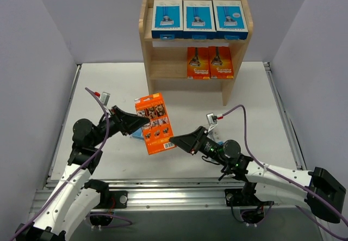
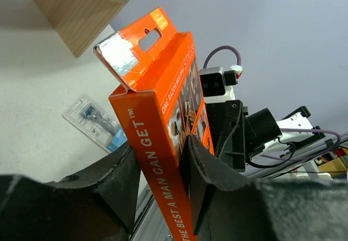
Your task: Place and organize the shaving razors onto the shelf
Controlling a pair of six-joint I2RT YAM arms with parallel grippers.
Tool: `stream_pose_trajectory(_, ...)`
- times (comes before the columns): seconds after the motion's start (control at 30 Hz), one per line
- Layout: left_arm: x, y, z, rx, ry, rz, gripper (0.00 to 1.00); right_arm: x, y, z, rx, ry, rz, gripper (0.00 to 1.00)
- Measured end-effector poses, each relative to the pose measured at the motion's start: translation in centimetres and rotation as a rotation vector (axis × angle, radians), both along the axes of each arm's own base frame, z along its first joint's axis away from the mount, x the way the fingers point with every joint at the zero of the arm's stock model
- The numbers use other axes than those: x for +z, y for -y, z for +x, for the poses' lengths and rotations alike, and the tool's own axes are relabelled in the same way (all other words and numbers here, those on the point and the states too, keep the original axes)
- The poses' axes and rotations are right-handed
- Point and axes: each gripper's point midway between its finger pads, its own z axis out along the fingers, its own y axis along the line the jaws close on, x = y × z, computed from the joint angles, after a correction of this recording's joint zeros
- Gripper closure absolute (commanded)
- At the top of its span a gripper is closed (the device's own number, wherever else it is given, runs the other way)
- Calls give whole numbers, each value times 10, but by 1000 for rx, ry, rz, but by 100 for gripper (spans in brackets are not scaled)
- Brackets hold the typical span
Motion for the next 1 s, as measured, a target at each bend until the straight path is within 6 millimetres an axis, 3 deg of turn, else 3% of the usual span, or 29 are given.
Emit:
stream_pose_trajectory(0.07,6,-2,-2,7,22,-9,80,2,-1,1,6,6,13,100)
stream_pose_trajectory(0.1,7,-2,-2,10,28,-11,83,2,-1,1,9,7,15,95)
stream_pose_trajectory(0.13,8,-3,-2,15,31,-10,88,2,-2,2,11,8,17,75)
stream_pose_trajectory(0.23,7,-3,-5,12,51,12,88,-6,-3,7,2,-17,-4,35)
stream_pose_trajectory(0.33,9,-4,-9,5,91,88,90,-27,0,21,-42,-71,-68,23)
stream_pose_trajectory(0.47,30,-16,-4,81,199,237,96,-37,11,35,-102,-117,-120,20)
stream_pose_trajectory(0.63,57,-26,-2,187,371,392,98,-17,25,45,-160,-120,-130,26)
stream_pose_trajectory(0.8,44,-35,1,248,464,549,98,11,34,51,-196,-113,-141,32)
stream_pose_trajectory(1.0,30,-27,-5,194,628,710,98,51,34,55,-202,-113,-160,41)
